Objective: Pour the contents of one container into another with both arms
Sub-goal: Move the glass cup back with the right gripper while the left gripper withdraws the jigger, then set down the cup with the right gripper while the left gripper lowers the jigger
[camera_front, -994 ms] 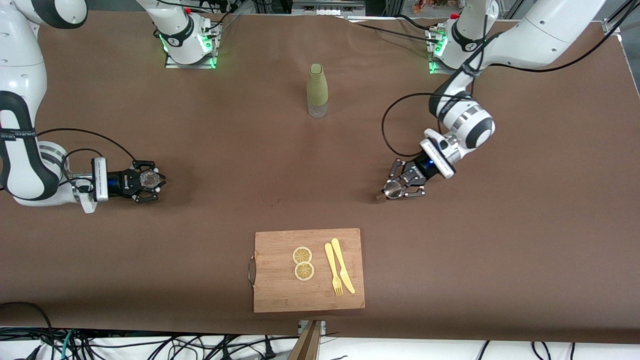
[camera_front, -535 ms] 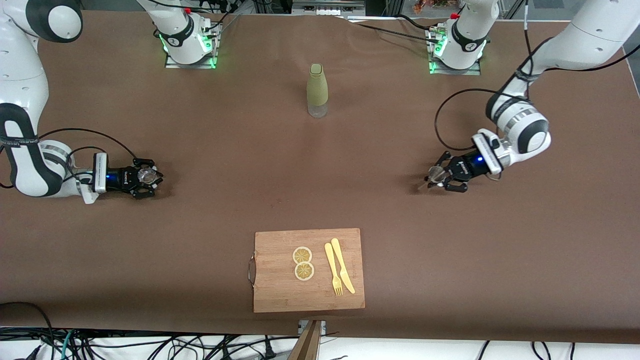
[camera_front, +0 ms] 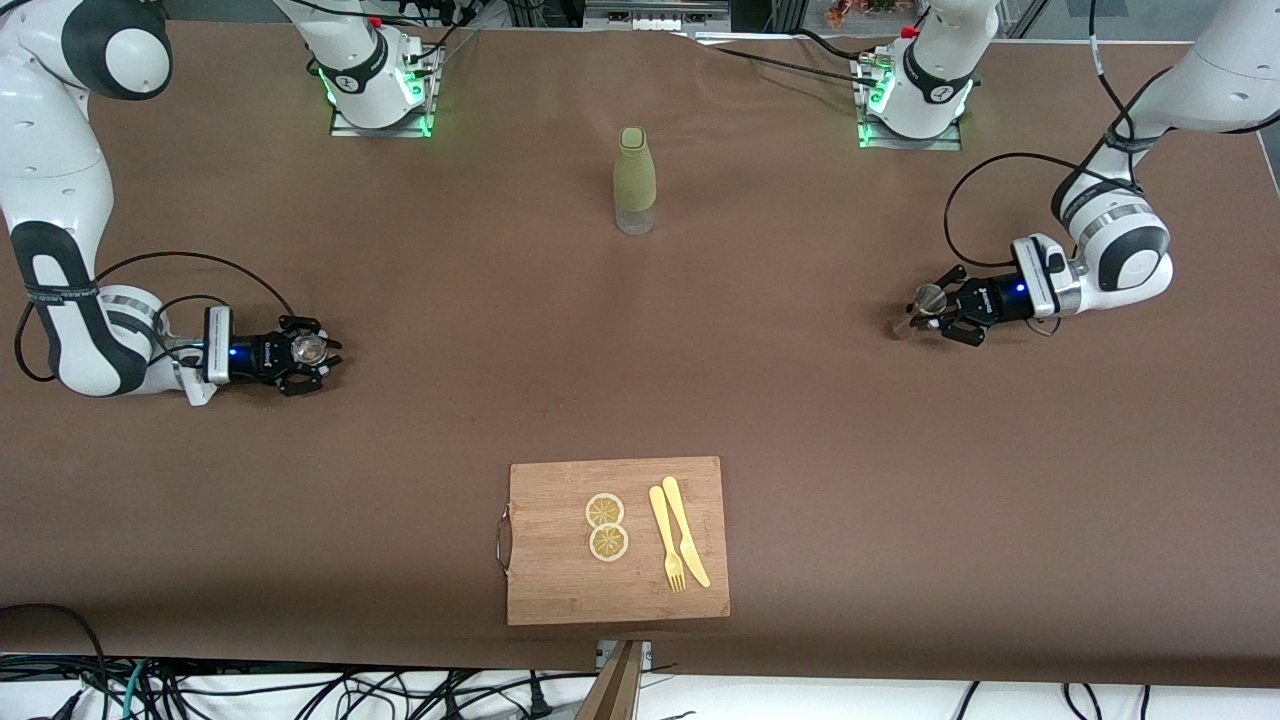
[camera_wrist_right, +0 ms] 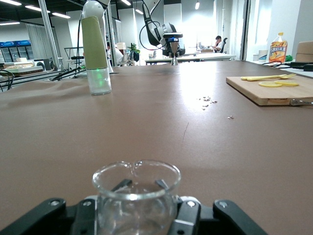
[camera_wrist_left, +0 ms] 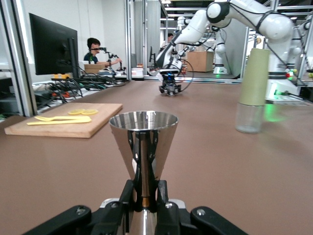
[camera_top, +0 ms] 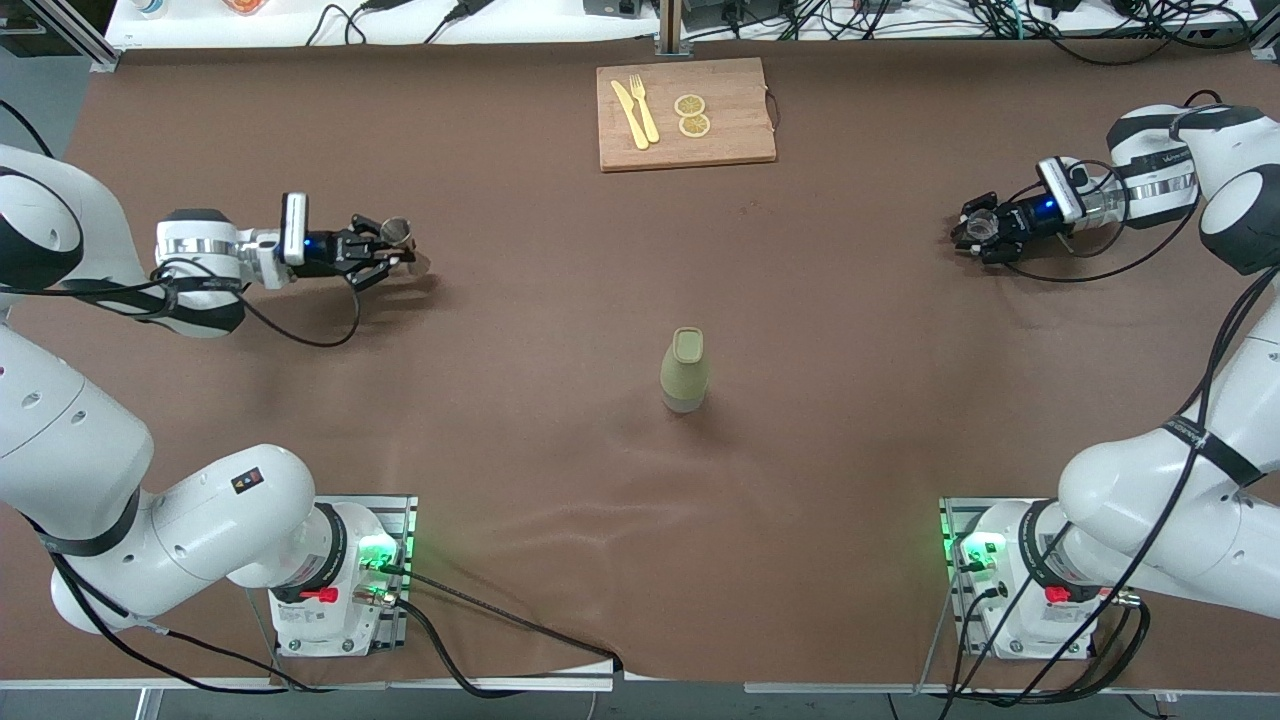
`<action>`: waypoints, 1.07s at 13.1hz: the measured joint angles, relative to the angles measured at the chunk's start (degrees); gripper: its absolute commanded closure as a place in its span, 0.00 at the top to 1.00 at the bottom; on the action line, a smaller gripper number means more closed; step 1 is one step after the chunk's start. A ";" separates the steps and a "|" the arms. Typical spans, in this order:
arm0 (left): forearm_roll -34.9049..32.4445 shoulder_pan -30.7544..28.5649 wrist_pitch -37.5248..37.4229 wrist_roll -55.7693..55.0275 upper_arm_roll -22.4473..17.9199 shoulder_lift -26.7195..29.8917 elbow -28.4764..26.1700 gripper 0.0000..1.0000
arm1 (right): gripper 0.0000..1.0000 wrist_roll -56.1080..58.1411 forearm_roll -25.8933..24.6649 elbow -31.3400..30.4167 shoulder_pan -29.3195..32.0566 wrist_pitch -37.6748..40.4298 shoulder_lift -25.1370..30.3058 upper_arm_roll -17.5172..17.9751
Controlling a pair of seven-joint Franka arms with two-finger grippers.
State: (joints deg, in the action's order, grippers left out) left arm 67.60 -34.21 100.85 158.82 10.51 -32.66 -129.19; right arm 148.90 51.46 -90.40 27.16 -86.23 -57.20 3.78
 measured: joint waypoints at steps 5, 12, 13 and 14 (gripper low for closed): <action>-5.65 -1.26 -4.26 0.06 -3.36 -3.79 2.16 0.00 | 1.00 -0.06 -1.46 1.22 1.29 0.44 2.24 -1.90; -7.35 -1.33 -5.37 0.07 -6.24 -7.81 7.90 0.00 | 1.00 -11.18 -9.85 4.01 1.99 3.92 13.56 -7.78; -7.35 -1.32 -5.37 0.12 -6.27 -8.43 8.43 0.00 | 1.00 -15.46 -10.93 4.12 1.67 4.13 16.11 -7.62; -7.38 -1.32 -5.86 0.21 -6.30 -8.95 9.03 0.00 | 1.00 -20.06 -11.54 4.14 0.99 4.49 18.51 -7.46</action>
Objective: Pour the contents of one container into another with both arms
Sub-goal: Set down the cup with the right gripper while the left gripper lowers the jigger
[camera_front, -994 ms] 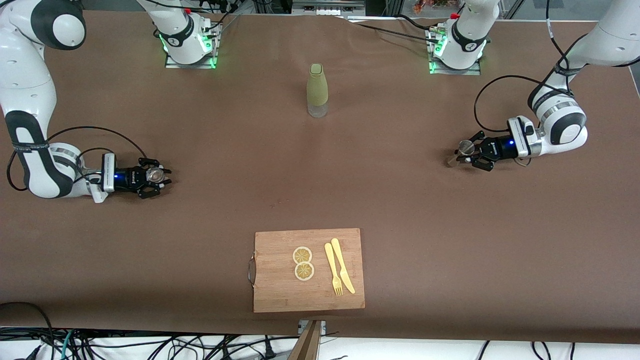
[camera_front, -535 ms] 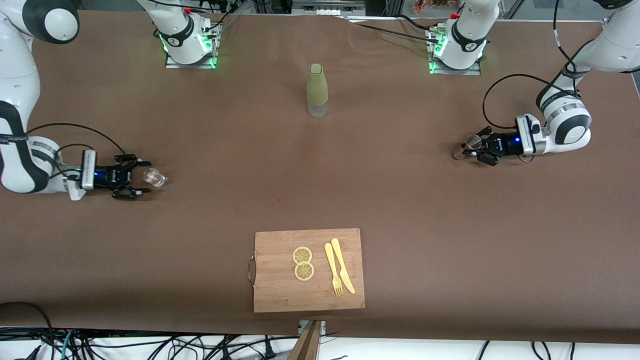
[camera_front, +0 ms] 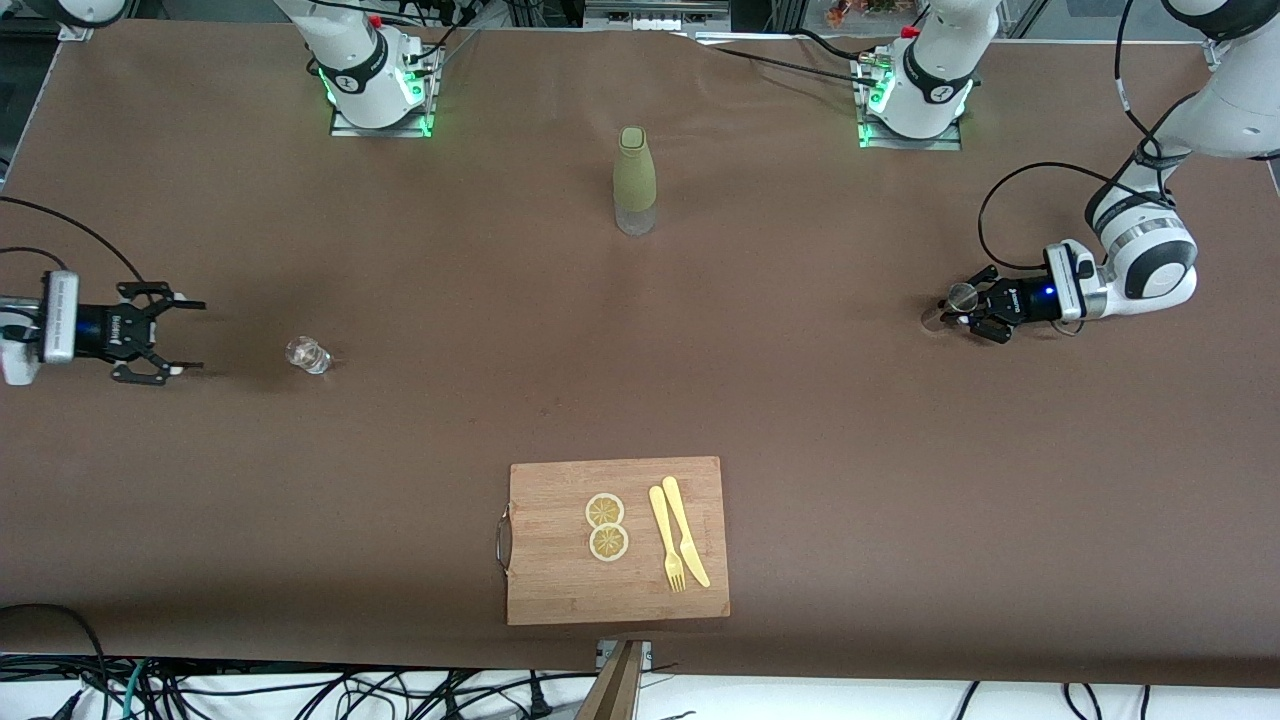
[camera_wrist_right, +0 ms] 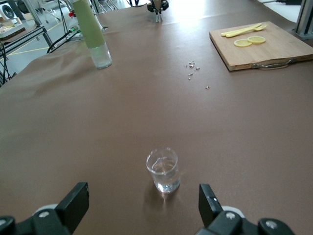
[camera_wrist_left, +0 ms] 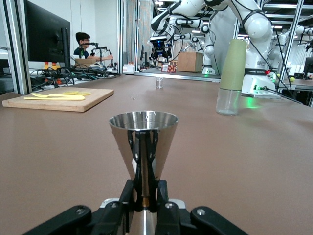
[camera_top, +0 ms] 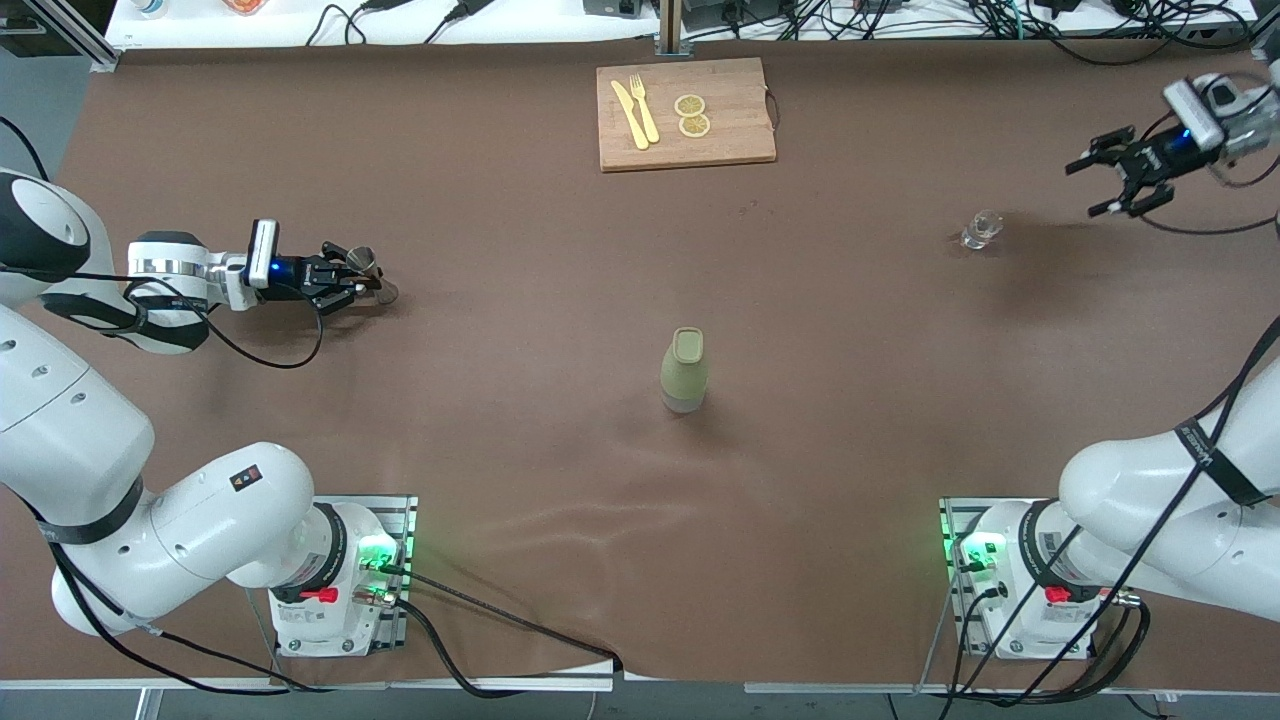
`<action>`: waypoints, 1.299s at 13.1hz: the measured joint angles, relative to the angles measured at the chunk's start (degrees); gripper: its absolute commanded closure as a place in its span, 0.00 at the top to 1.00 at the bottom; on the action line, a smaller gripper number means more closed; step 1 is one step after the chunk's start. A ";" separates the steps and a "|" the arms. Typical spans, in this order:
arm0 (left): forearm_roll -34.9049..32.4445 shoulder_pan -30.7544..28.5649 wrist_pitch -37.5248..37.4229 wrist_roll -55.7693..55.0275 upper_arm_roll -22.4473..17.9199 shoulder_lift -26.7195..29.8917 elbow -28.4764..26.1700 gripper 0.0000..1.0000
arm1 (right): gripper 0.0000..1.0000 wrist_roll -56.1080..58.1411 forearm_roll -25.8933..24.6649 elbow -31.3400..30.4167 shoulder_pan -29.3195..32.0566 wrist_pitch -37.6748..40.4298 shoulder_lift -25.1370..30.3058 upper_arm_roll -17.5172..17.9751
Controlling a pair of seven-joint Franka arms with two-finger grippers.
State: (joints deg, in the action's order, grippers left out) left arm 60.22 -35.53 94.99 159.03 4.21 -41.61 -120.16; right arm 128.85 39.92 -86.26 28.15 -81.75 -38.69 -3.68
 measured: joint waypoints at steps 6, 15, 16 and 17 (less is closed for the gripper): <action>-0.03 0.02 -1.10 0.15 -0.68 -0.70 0.91 1.00 | 1.00 -28.80 -3.18 -0.08 -9.74 0.32 10.32 0.29; -4.31 0.05 -0.29 1.06 -3.68 -0.99 5.35 1.00 | 1.00 -71.69 -22.07 -6.63 -19.89 -3.30 28.27 -0.51; -7.17 0.11 0.76 1.05 -3.65 -0.61 7.77 1.00 | 1.00 -77.29 -25.22 -6.97 -21.29 -3.32 29.69 -0.64; -9.51 0.20 1.53 1.01 -3.64 0.24 10.02 1.00 | 1.00 -83.91 -28.57 -7.07 -23.03 -3.32 31.09 -0.71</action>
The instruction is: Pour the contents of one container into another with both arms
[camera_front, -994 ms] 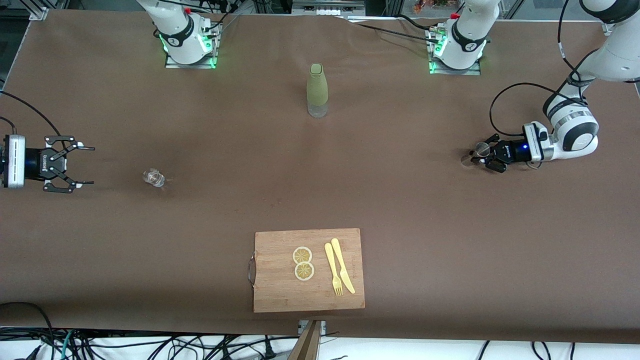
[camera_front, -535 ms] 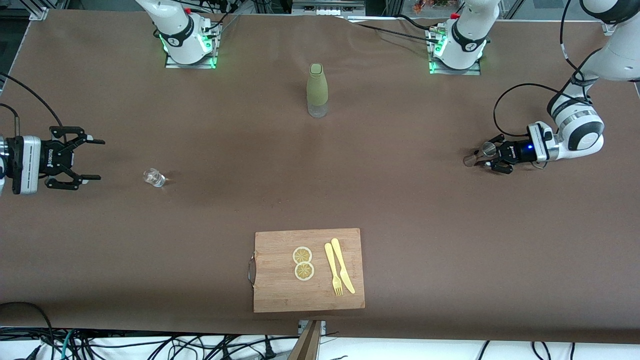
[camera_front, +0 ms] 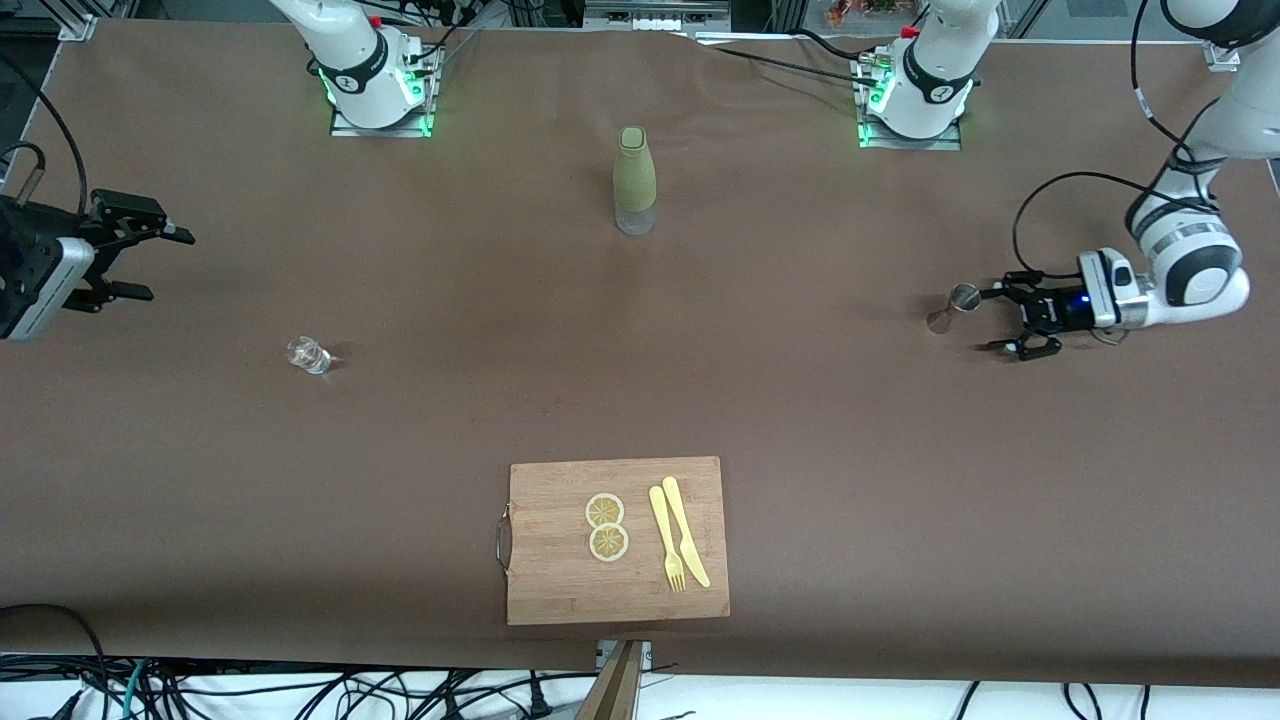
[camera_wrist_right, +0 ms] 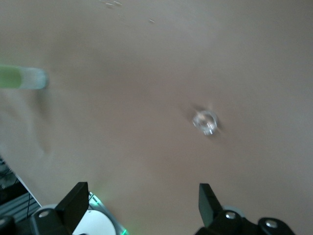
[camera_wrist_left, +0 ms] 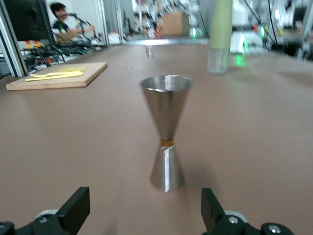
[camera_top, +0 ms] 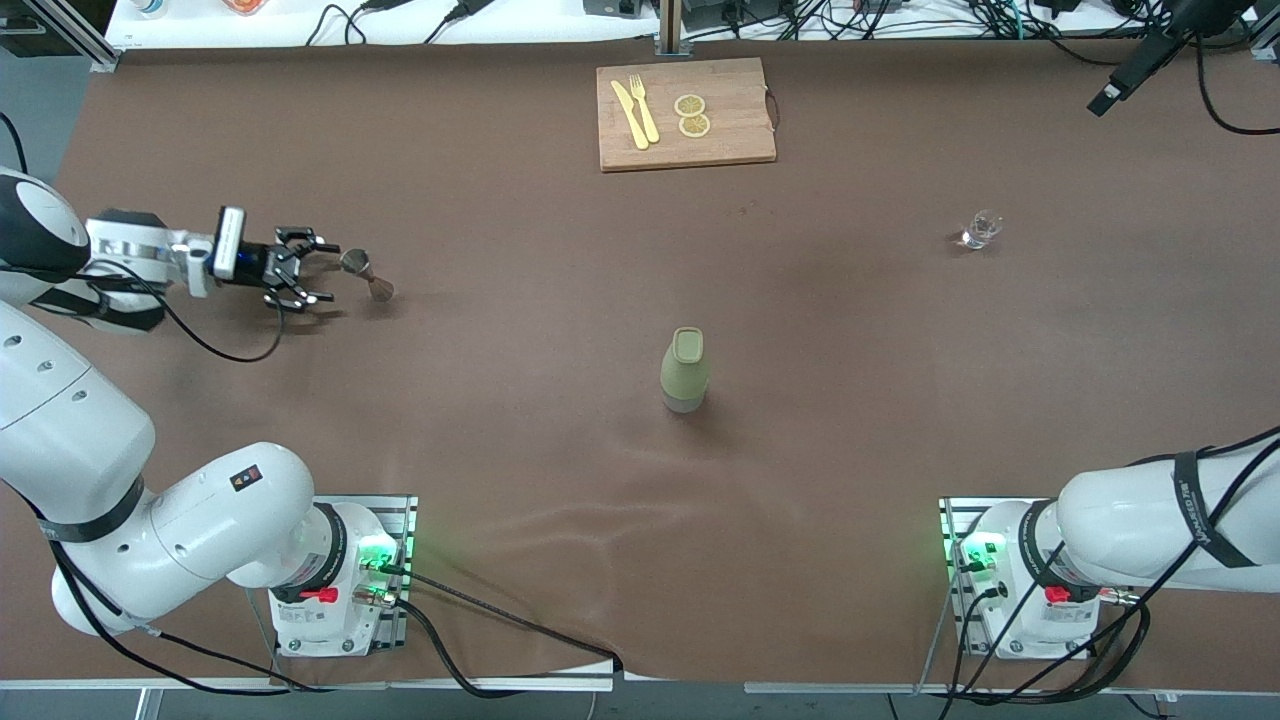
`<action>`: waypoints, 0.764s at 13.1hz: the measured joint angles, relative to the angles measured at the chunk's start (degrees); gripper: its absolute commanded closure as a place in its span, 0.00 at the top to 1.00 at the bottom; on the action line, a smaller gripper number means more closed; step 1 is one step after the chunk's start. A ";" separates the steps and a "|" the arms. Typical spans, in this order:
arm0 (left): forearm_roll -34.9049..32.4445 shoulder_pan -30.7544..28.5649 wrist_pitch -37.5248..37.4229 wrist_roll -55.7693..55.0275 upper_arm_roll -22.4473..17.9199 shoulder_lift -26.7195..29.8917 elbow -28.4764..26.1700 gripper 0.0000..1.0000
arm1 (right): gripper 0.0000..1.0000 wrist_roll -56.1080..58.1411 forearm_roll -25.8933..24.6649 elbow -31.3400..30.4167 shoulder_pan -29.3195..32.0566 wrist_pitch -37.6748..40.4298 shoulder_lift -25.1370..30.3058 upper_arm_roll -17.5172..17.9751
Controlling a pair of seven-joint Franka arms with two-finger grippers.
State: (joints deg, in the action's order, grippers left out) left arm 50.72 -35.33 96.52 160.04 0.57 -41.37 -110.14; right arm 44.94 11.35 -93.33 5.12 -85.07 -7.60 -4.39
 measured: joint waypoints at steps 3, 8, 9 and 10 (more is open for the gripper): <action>-4.38 0.05 3.20 -1.21 -0.07 5.11 2.62 1.00 | 1.00 -21.76 -8.35 -0.46 -6.80 0.04 4.61 -0.07; -12.99 0.62 9.52 -13.46 -0.40 16.49 2.59 1.00 | 1.00 -43.07 -10.49 -3.28 -9.05 -1.05 10.06 -0.58; -15.80 1.50 9.75 -19.34 -0.39 19.27 2.58 1.00 | 1.00 -43.32 -10.52 -3.60 -9.03 -2.70 9.96 -0.85; -18.63 2.76 9.81 -25.56 -0.37 22.08 2.56 1.00 | 1.00 -43.39 -10.52 -3.88 -9.03 -4.10 9.74 -0.98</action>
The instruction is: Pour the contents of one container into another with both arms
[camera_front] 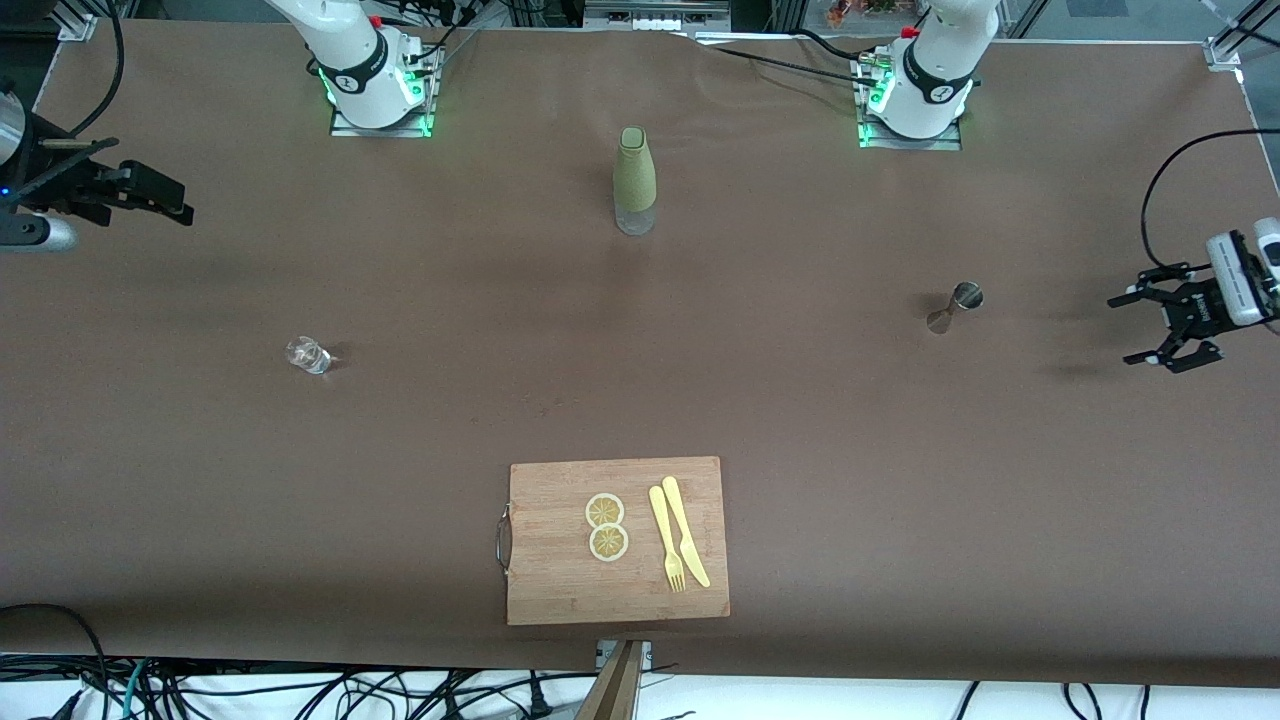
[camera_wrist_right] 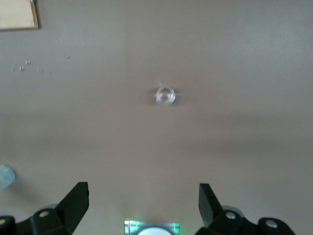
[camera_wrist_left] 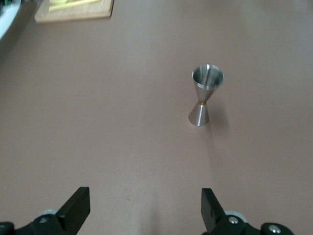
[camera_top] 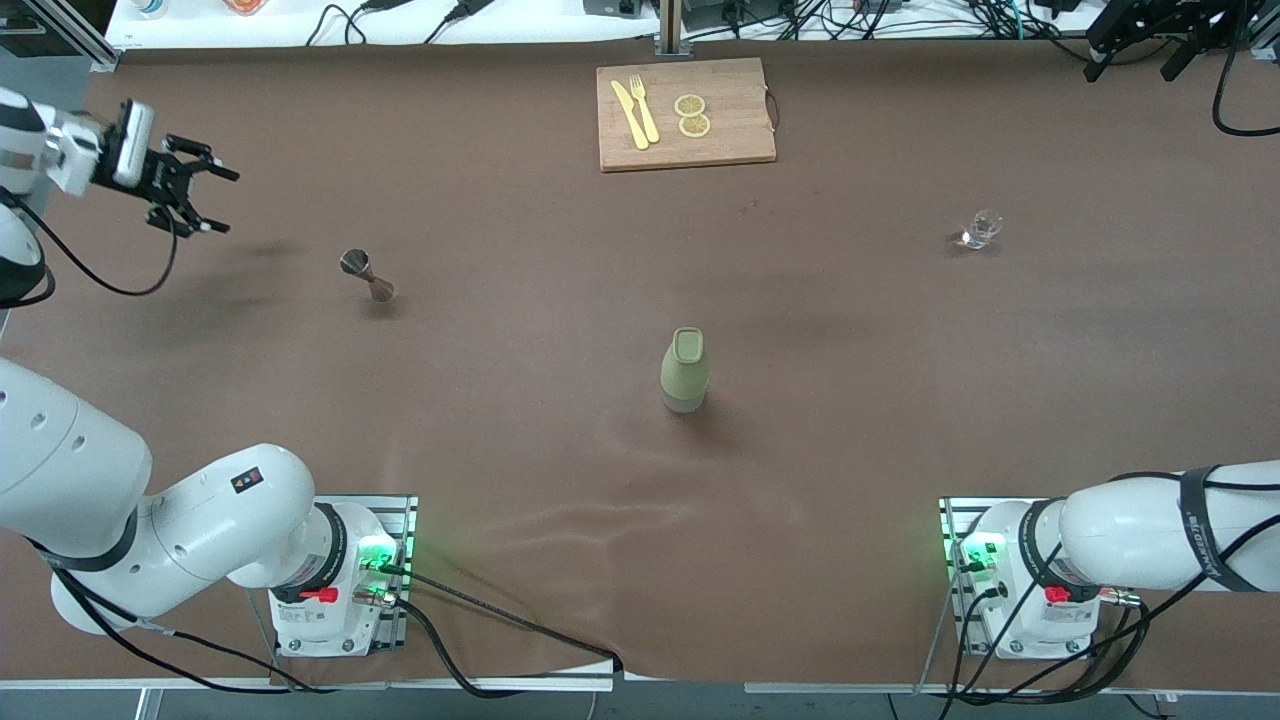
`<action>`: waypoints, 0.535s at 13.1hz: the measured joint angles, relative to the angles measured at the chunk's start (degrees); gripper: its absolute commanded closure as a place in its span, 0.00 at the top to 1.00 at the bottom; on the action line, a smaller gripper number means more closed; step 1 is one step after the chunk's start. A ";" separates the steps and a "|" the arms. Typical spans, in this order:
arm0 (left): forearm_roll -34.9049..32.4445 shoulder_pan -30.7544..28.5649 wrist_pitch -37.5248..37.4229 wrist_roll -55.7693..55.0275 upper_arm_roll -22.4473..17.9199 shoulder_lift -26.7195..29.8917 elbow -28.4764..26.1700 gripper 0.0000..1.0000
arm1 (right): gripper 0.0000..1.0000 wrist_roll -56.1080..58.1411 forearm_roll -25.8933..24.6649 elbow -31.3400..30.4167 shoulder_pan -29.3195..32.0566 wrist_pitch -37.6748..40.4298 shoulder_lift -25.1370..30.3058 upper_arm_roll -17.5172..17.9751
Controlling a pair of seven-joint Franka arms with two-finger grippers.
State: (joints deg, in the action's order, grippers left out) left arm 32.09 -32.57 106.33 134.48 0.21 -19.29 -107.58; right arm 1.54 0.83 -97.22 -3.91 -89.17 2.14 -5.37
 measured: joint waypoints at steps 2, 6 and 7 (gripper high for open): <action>-4.26 2.94 0.02 -11.08 0.01 4.67 -0.10 1.00 | 1.00 -0.08 0.01 -0.33 -0.04 -0.70 -0.69 0.05; -14.36 10.06 0.11 -35.56 0.03 12.73 -0.15 1.00 | 1.00 -0.14 0.03 -0.33 -0.23 -2.99 -1.49 1.86; -16.86 12.30 0.00 -42.42 0.05 14.65 -0.16 1.00 | 1.00 -0.30 0.01 -0.33 -0.30 -3.33 -1.52 2.44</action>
State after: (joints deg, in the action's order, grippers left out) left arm 15.23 -20.27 106.33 92.05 0.26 -4.64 -107.74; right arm 1.24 0.84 -97.54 -4.21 -92.51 0.61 -2.94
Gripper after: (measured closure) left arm 0.000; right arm 0.000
